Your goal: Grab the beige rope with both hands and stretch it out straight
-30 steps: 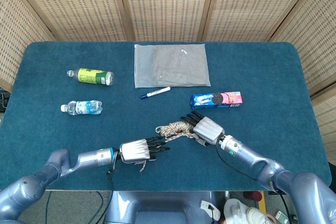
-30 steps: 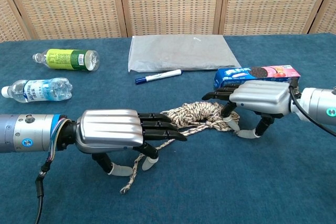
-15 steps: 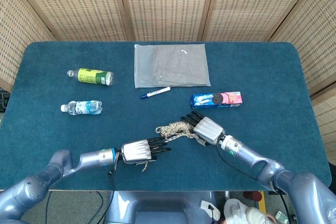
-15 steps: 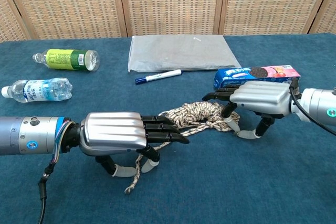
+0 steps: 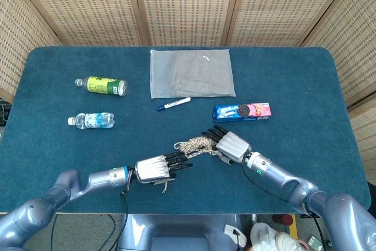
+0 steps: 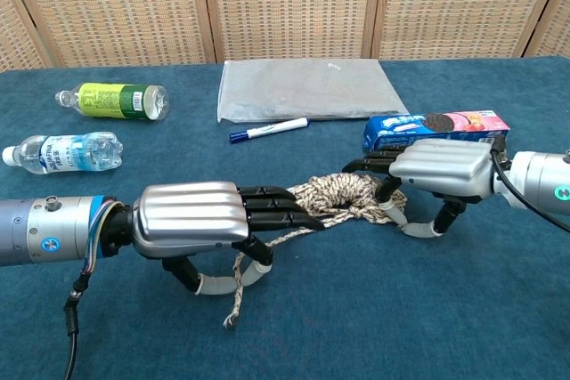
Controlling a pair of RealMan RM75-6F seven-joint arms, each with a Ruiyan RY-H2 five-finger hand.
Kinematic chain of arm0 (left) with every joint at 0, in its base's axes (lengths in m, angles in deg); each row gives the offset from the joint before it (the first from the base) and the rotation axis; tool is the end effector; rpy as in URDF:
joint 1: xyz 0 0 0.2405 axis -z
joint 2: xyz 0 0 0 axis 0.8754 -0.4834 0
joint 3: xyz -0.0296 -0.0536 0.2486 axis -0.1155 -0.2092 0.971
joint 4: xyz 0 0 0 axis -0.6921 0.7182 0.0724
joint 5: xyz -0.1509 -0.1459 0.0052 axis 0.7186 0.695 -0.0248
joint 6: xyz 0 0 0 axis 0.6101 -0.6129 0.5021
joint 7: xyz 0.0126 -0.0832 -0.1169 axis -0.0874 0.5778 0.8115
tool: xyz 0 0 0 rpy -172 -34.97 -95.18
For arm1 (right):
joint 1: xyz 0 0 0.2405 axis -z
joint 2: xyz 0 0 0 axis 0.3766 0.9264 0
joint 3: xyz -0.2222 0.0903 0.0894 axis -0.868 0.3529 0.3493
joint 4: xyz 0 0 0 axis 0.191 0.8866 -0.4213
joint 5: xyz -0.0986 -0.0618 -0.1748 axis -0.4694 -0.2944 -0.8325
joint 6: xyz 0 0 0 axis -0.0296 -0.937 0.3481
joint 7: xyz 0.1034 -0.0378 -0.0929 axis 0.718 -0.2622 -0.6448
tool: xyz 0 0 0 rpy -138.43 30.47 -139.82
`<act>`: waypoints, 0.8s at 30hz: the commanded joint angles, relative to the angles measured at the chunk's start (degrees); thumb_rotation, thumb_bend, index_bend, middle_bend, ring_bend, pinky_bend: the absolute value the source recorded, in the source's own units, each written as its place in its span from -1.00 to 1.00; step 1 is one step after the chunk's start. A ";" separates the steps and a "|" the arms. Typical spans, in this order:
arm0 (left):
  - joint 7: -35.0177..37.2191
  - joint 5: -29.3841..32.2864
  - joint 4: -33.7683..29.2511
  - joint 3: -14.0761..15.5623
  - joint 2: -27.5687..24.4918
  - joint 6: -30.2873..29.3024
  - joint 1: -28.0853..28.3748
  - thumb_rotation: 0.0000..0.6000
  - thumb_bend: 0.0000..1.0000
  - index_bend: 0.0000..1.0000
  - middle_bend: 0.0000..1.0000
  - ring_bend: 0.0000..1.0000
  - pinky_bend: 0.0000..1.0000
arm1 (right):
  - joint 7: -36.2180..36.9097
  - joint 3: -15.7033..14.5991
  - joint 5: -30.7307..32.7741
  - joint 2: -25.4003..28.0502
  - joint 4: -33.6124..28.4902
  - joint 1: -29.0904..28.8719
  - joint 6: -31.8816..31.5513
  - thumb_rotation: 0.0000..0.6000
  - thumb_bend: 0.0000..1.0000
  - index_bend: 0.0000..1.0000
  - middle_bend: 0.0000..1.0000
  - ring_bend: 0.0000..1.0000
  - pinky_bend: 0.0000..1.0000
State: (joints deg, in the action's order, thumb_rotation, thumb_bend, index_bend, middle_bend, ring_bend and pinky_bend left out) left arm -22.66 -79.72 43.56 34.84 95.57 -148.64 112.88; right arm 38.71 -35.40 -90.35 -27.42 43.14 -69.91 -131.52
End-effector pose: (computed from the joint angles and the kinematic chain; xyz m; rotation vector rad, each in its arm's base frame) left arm -0.1540 0.3095 -0.0973 -2.6752 -0.2358 -1.2000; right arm -0.2104 -0.3575 -0.0494 2.3586 -0.5630 0.8353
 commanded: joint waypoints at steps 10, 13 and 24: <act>1.35 1.71 0.54 -0.63 -3.96 -4.36 -2.22 1.00 0.03 0.59 -1.00 -1.00 -1.00 | -3.59 0.34 0.15 3.80 -3.86 0.45 -1.28 1.00 -0.13 0.34 -1.00 -1.00 -1.00; 1.38 2.18 0.40 -0.65 -5.64 -5.30 -3.08 1.00 0.03 0.62 -1.00 -1.00 -1.00 | -5.05 0.50 0.40 5.24 -5.55 0.67 -1.40 1.00 -0.13 0.34 -1.00 -1.00 -1.00; 4.28 6.77 5.76 -1.63 -11.72 -6.80 -9.75 1.00 0.08 0.64 -1.00 -1.00 -1.00 | -9.39 1.23 2.30 11.24 -9.89 2.75 -2.32 1.00 -0.13 0.34 -1.00 -1.00 -1.00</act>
State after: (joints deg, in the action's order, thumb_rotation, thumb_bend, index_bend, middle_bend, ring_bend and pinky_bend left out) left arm -19.26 -73.80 48.19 33.49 84.59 -155.27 104.02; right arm 29.63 -34.28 -88.31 -16.57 33.57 -67.46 -133.68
